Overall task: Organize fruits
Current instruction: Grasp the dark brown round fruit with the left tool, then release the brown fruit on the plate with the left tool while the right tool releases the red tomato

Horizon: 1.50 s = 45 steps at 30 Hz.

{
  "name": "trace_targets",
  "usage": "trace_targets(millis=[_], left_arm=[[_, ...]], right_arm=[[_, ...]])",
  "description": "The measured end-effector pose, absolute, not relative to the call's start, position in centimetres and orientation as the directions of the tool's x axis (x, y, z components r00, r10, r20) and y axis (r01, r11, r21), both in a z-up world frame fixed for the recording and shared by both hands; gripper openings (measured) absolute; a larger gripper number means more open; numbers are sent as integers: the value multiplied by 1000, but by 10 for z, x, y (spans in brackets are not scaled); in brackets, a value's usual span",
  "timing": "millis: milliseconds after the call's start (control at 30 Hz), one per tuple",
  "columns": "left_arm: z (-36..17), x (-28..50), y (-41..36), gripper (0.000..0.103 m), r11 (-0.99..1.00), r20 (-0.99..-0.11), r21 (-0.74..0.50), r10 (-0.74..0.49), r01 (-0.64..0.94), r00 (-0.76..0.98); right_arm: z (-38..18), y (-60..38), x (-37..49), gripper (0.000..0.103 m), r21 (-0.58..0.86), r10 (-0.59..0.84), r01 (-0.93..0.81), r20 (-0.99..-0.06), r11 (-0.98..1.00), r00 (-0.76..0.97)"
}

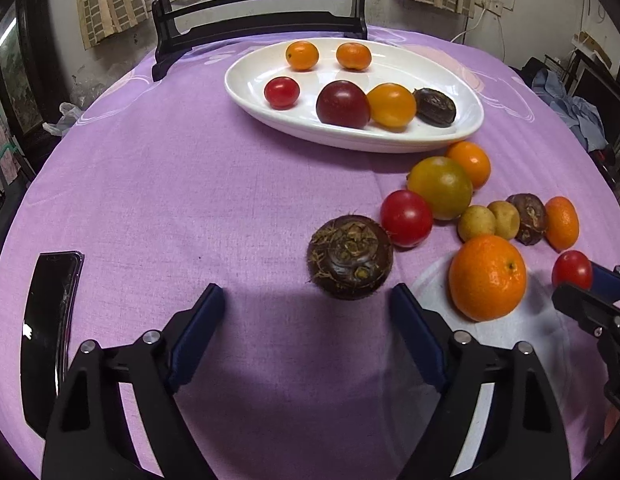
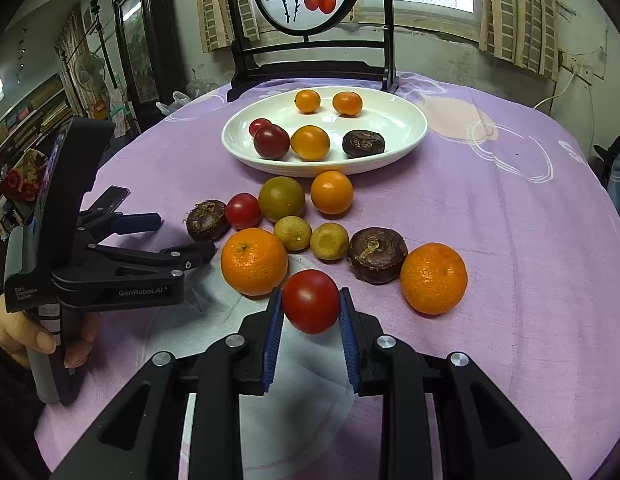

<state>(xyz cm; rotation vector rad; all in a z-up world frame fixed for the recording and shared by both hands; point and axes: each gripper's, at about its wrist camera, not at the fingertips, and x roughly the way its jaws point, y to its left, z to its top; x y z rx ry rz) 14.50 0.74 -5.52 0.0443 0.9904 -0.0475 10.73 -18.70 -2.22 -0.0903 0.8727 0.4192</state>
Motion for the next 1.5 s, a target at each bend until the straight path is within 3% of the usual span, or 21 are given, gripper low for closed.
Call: trace_targets(millis=[100,167,200,600,633,667,700,933,1000,1033,1067,1100,1400,1500], left_arm=[[-53,149,2,69,997,-834,17,-25,71,552],[-51,149,-4,45,995,-830,19,-38,95,557],[-50,148,-8,40,994,-827,16,-48,109,561],[-31,132,0,38,996,-811,-30,-76,88,580],[-26,129,0,34,995,-804,-36,-85,95,588],[-21,128,0,13,993,-798,-49,-103,107,593],[-15,128,-1,10,990,-798,-63,-124,122,590],[-17,135,-1,10,985,-817,-77,-149,151,556],[-27,133,5,26,984,-835,-100,-165,150,525],[-29,131,8,47,984,-833,-101,-165,148,528],[-29,129,10,59,984,-822,-97,-163,146,545],[-29,127,11,61,985,-814,-89,-156,145,560],[-47,150,-5,60,987,-841,-18,-101,158,532],[-50,154,-10,42,987,-837,4,-84,161,541]], right_arm=[[-23,-188,108,28,94,321,-394,-762,914,562],[-23,-189,108,28,91,319,-395,-762,914,563],[-23,-189,108,28,89,318,-395,-762,914,564],[-19,-192,106,28,93,324,-394,-749,915,577],[-18,-192,105,28,101,332,-394,-746,913,578],[-17,-193,105,28,112,341,-394,-742,912,578],[-15,-194,105,28,128,353,-394,-737,910,576],[-14,-190,106,28,136,369,-409,-735,902,569],[-14,-188,106,28,133,370,-415,-736,900,567],[-14,-187,106,28,135,374,-419,-736,898,564],[-15,-186,106,28,133,374,-422,-738,897,562],[-15,-186,105,28,131,372,-423,-739,897,562],[-14,-185,103,28,123,374,-430,-735,894,566],[-16,-185,103,28,121,371,-431,-740,894,561]])
